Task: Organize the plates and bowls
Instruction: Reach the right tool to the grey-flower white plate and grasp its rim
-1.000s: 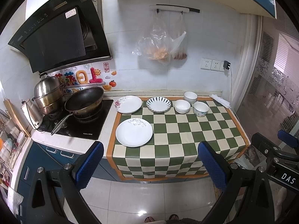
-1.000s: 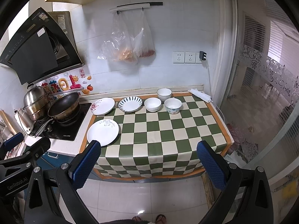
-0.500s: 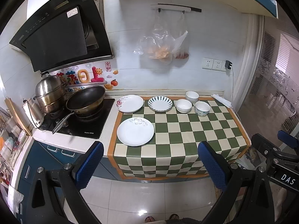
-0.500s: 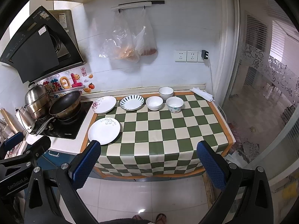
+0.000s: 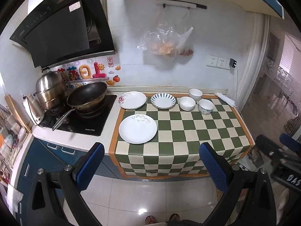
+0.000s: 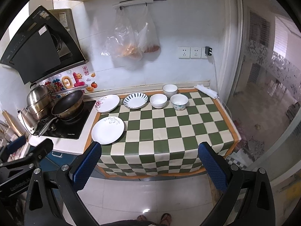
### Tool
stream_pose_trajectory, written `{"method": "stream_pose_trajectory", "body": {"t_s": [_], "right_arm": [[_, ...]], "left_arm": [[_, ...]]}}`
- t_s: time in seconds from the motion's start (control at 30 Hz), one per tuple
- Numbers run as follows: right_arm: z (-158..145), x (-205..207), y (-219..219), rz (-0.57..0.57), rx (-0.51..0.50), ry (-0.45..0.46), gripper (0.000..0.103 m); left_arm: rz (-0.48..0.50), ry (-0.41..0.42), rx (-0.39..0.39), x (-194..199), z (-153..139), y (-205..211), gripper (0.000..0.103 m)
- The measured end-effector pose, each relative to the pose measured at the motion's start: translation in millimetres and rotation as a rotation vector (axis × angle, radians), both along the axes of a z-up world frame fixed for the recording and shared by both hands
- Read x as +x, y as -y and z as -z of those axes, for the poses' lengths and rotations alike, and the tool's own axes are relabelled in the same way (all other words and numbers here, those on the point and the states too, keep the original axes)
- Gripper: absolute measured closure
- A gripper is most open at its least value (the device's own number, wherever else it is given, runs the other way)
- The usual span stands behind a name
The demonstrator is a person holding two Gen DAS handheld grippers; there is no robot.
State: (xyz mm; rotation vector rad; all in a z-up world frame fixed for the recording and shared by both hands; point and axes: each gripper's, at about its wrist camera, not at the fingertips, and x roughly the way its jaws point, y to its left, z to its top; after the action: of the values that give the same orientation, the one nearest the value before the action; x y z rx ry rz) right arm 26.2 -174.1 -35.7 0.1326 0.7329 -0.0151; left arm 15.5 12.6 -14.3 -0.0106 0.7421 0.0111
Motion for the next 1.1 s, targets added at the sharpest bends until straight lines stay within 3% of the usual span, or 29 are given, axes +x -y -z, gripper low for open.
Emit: {"method": "stream_pose_trajectory", "body": {"t_s": [0.13,0.3,0.47,0.93,1.1], "right_arm": [[21,17,-8,-0.043,0.027,0.010,0.000],[70,63,-27,-0.078,0.131,-0.106,0.000],[122,120,-49,-0.106,0.146,-0.194,0.000],[272,347,-98,-0.211,0.223,-0.459,0.000],[337,423,-102,-0.240,0.245,-0.604,0.006]], "left_arm": [[-0.057,-0.019,0.016,18,23,-22,0.000],[-0.116,-0.057,-0.001,49,59,-64,0.000],[-0.155,-0.130,0.011,90,96,-96,0.000],[-0.194,-0.383,0.047,266,225,-139,0.000],[-0.200,-0.497,-0.038,329,276,-156,0.001]]}}
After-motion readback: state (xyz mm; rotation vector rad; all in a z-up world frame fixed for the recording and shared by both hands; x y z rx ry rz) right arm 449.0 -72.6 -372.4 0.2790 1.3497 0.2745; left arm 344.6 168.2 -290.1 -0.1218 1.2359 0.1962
